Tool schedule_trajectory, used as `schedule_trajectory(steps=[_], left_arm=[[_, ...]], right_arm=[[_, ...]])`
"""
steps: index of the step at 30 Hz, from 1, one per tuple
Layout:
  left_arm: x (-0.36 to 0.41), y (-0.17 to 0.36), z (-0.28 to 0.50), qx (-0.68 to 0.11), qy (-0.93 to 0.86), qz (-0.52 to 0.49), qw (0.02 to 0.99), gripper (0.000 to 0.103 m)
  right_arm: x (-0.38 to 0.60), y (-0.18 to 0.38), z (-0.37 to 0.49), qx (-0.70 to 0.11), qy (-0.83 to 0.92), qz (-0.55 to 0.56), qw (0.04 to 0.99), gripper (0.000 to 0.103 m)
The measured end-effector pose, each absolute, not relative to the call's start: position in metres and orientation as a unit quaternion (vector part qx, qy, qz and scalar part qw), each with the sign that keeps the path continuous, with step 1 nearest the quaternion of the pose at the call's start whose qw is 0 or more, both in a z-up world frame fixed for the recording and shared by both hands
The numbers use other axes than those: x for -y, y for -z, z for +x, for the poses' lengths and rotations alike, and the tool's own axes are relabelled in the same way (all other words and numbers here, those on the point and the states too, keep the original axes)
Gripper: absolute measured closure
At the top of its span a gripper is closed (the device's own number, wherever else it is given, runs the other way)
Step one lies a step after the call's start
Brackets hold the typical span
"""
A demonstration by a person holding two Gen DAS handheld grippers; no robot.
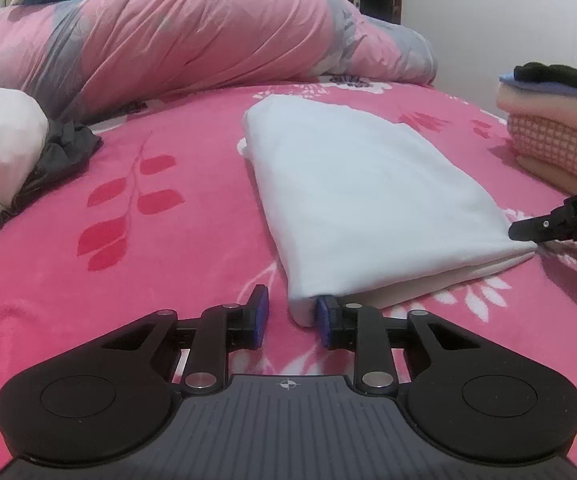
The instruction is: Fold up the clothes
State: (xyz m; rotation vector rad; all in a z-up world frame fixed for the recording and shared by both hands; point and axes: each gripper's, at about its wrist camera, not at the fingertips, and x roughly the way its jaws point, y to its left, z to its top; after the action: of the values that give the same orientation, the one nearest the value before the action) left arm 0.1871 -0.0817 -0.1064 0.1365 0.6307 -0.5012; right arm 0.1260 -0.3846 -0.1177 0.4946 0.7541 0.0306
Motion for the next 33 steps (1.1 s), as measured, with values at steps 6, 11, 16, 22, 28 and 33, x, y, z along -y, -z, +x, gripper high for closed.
schedule_trajectory(steps=[6,11,16,22,28,33], left_arm=[[0.045,0.102,0.191,-0.339,0.267,-0.017,0.902,0.067],[0.021,0.082,0.179,-0.317,0.278,-0.034,0.906,0.067],[0.052,0.06,0.178,-0.243,0.321,-0.02,0.915,0.067],[0.094,0.098,0.209,-0.287,0.316,0.029,0.904,0.068],[0.085,0.115,0.21,-0.289,0.328,0.002,0.899,0.067],[0.074,0.119,0.216,-0.293,0.34,-0.038,0.893,0.067]], right_arm=[[0.382,0.1,0.113,-0.34,-0.009,0.214,0.916,0.087],[0.375,0.064,0.102,-0.3,-0.01,0.153,0.942,0.087],[0.334,0.038,0.132,-0.265,-0.051,0.064,0.961,0.088],[0.312,0.08,0.183,-0.33,-0.038,0.009,0.943,0.088],[0.327,0.085,0.196,-0.371,-0.004,0.009,0.929,0.088],[0.282,0.037,0.235,-0.307,-0.06,-0.058,0.948,0.088]])
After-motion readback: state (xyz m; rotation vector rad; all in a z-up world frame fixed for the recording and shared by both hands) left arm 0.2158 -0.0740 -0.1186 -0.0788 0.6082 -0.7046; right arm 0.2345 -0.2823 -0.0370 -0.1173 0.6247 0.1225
